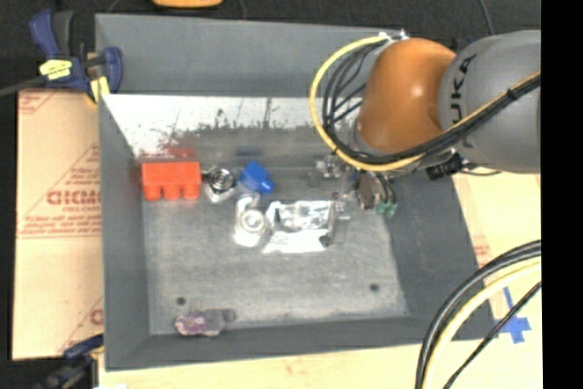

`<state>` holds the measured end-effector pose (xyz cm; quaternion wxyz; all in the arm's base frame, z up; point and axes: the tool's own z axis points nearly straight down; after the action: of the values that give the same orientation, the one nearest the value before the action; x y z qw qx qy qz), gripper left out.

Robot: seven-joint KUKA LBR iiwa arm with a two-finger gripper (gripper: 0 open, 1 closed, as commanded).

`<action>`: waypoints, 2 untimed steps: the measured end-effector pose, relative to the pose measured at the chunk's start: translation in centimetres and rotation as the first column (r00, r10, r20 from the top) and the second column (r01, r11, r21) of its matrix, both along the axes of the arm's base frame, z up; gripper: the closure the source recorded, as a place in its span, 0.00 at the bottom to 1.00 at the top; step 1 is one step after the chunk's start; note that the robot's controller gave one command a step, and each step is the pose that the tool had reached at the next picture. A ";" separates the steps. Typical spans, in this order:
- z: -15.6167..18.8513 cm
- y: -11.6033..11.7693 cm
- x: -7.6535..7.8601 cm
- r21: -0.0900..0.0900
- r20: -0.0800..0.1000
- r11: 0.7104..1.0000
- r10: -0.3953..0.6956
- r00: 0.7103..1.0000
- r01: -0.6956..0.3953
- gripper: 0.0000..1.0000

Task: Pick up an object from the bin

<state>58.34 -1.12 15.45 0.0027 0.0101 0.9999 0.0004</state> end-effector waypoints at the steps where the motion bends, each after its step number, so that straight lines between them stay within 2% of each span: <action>1: -7.2 -1.5 4.4 -0.001 -0.008 0.999 0.053 0.999 -0.053 0.00; 2: -6.7 -1.5 4.5 -0.001 -0.005 0.999 0.053 0.999 -0.053 1.00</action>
Offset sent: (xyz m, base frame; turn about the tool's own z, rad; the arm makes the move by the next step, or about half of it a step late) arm 0.0429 -0.0141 -0.0721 -0.0542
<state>62.82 -2.65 8.70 0.0001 -0.0166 0.9999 -0.0002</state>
